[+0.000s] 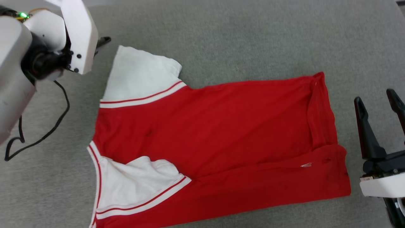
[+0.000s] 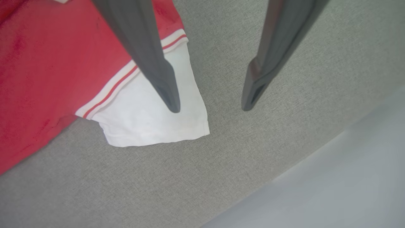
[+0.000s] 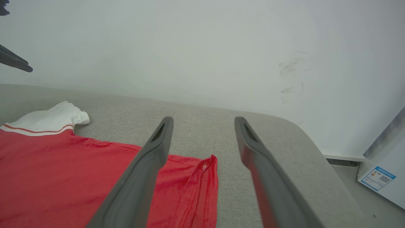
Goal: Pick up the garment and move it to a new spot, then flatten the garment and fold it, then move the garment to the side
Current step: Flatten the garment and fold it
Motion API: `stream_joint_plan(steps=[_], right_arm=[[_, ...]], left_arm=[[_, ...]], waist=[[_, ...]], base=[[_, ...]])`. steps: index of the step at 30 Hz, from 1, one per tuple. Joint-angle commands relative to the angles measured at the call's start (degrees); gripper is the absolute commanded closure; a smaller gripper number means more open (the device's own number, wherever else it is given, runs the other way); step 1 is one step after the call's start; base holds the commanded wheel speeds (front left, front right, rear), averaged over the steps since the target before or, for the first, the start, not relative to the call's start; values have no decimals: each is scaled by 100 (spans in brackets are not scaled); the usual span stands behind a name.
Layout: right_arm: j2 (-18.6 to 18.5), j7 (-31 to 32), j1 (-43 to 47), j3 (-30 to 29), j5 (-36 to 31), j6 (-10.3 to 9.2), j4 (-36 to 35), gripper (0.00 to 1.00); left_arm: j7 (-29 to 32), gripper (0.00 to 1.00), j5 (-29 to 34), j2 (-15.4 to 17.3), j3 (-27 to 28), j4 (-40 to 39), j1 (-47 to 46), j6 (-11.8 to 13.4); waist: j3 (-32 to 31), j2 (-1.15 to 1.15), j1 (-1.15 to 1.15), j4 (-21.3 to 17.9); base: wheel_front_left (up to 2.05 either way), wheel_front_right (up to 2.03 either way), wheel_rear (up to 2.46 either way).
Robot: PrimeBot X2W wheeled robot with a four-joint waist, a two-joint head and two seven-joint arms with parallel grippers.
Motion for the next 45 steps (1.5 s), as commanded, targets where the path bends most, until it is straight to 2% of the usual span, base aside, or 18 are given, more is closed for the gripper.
stream_joint_plan(steps=[1, 5, 10, 21, 22, 23, 26, 29, 33, 38, 45], right_arm=[[57, -38, -130, 13, -30, -5, -46, 0], [100, -70, -320, 97, -61, -5, -81, 0], [83, -109, -563, 291, -73, -6, 41, 0], [-24, -259, -949, 621, -104, -6, 353, 0], [-31, -259, -973, 619, -101, -6, 361, 0], [-32, -246, -996, 605, -96, -5, 370, 0], [-76, -172, -1047, 531, -109, -6, 384, 0], [-276, -24, -1232, 451, -165, -5, 366, 0], [-779, 575, -1618, 505, -65, -6, 413, 0], [-1786, 2041, -2237, 990, 569, -6, 702, 0], [-2952, 4295, -3155, 2117, 2131, -6, 1271, 0]], left_arm=[[263, 0, -30, -20, -70, 71, -125, -30], [1182, 0, -152, -123, -202, 192, -563, -90], [1848, 0, -94, -151, -370, 316, -897, -71], [2313, 0, 68, -46, -691, 469, -880, -56], [2317, 55, 26, -46, -683, 454, -862, -72], [2305, 100, -28, -69, -658, 427, -818, -93], [2164, 100, -32, -107, -647, 329, -773, -136], [1949, 100, -7, -127, -612, 263, -787, -184], [1644, 100, 2, -191, -638, 91, -771, -257], [1307, 100, -39, -271, -731, -158, -600, -309], [963, 100, -97, -361, -954, -741, -537, -318]], waist=[[316, 0, -1, -198], [700, 0, -1, -330], [1072, 0, -1, -492], [1472, 0, -1, -641], [1477, 0, -1, -641], [1471, 0, -1, -631], [1372, 0, -1, -564], [1155, 0, -1, -465], [799, 0, -1, -298], [457, 0, -1, -35], [319, 0, -1, 303]], base=[[0, 0, 0], [0, 0, 0], [0, 0, 0], [0, 0, 0], [0, 0, 0], [0, 0, 0], [0, 0, 0], [0, 0, 0], [0, 0, 0], [0, 0, 0], [0, 0, 0]])
